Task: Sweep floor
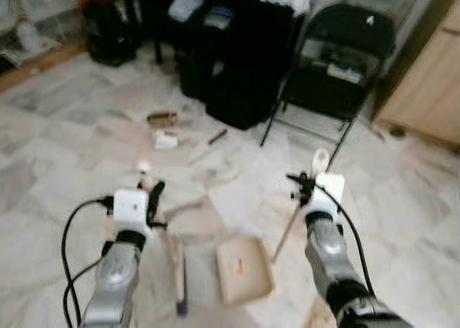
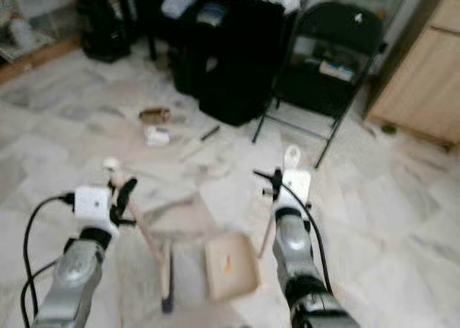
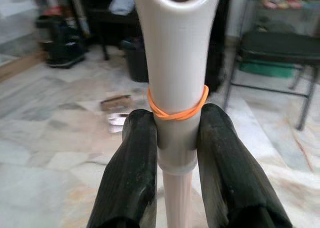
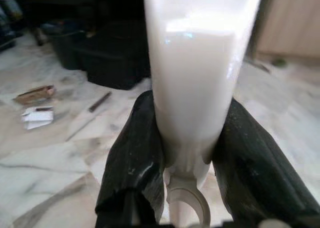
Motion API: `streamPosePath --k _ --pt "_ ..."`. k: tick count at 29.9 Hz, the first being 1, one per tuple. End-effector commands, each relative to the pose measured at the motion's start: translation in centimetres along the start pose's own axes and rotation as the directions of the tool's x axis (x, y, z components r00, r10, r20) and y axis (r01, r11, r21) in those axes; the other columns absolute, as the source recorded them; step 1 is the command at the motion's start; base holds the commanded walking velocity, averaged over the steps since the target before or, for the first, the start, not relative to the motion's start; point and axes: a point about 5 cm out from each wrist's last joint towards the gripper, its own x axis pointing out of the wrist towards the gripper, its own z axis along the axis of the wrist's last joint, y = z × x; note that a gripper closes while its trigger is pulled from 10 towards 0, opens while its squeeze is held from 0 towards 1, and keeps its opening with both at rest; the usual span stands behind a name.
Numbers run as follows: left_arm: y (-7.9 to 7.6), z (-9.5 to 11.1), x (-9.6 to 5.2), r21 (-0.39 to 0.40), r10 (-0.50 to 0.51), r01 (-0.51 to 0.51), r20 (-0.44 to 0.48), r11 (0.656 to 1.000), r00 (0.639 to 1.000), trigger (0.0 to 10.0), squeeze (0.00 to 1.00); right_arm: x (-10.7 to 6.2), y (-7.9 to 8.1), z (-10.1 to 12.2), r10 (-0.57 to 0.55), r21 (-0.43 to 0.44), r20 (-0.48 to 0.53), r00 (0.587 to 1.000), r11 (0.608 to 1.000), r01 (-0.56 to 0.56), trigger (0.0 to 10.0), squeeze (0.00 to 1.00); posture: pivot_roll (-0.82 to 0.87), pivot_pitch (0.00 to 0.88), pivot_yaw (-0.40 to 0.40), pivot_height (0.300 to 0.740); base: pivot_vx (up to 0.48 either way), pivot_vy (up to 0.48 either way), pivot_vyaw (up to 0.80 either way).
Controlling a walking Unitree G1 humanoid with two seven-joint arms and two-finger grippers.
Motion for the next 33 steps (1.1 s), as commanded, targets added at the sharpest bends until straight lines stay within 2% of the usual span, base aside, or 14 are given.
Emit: streamPosePath --k 1,16,19,33 --pt "-0.44 0.87 0.2 -0.004 -0.014 0.014 0.047 1.0 0.999 10.0 0.0 0.22 -0.47 0.61 -0.016 0.0 0.033 0.999 1.0 0.016 10.0 0.0 0.13 0.095 -0.028 0.74 0.0 0.0 -0.74" --pt "-0.56 0.81 0.18 -0.007 -0.014 0.014 0.044 1.0 0.999 10.0 0.0 0.13 -0.47 0.53 -0.013 0.004 0.037 0.999 1.0 0.013 10.0 0.0 0.13 0.086 -0.032 0.74 0.0 0.0 -0.74" --pt "-0.57 0.79 0.18 -0.008 -0.014 0.014 0.044 1.0 0.999 10.0 0.0 0.09 -0.42 0.66 -0.011 0.003 0.053 0.999 1.0 0.011 10.0 0.0 0.13 0.084 -0.033 0.74 0.0 0.0 0.0" --pt "-0.74 0.8 0.19 -0.012 -0.02 0.021 0.047 1.0 0.999 10.0 0.0 0.03 -0.24 0.72 -0.004 -0.003 0.064 0.998 1.0 0.004 10.0 0.0 0.13 0.066 -0.038 0.74 0.0 0.315 0.0"
